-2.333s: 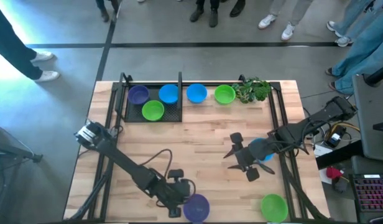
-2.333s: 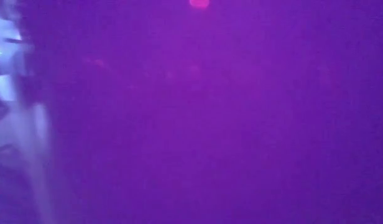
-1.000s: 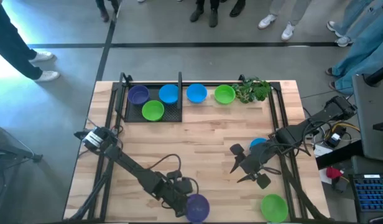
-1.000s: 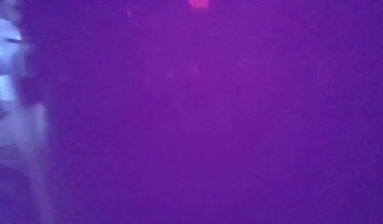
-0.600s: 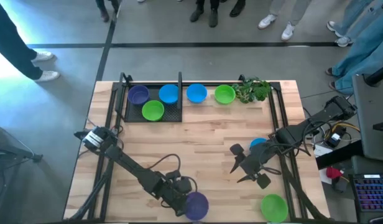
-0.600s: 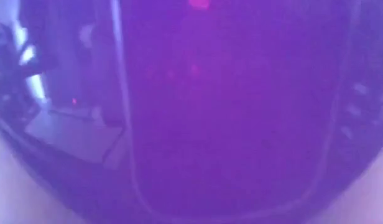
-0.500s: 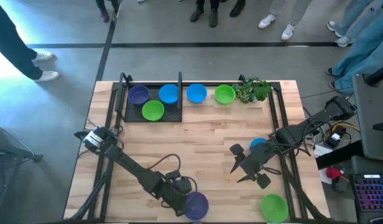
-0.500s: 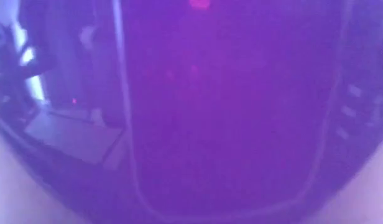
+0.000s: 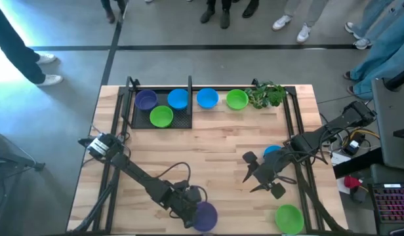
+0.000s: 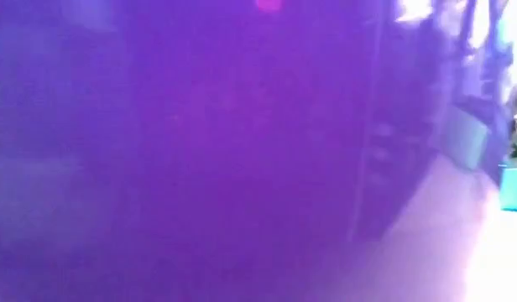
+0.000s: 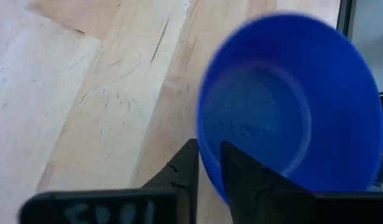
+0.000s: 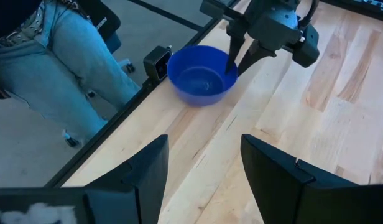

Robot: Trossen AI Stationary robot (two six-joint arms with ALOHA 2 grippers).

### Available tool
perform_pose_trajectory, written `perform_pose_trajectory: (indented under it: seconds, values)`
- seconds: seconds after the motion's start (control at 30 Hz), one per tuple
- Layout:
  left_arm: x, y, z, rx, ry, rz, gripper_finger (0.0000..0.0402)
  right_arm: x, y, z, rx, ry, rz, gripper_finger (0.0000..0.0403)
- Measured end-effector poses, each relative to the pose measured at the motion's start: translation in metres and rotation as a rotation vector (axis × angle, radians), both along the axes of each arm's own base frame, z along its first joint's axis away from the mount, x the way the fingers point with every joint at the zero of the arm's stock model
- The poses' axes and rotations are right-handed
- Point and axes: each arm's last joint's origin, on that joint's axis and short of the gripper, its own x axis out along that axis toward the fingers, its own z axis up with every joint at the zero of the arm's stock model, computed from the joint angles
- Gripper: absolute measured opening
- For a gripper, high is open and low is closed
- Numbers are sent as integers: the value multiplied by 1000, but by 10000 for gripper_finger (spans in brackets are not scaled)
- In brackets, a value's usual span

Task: Pick & Place Mini bowls
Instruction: Stack the purple bowl on the purple bowl on the shelf

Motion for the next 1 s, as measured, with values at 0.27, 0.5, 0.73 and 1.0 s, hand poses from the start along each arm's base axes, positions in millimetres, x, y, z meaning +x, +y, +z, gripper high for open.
perform_pose_trajectory:
  seconds: [0.27,0.5,0.73,1.0]
  values:
    - [0,1,0,-6,4,-3,3,0,0,0,0,0,0,199]
    - [1,9,8,23,20,-5,1,0,0,0,0,0,0,199]
    - [-10,35,50,50,21,5,1,0,0,0,-4,-5,1,199]
    - [-31,90,96,109,71,104,0,3,-4,1,-97,-66,-100,199]
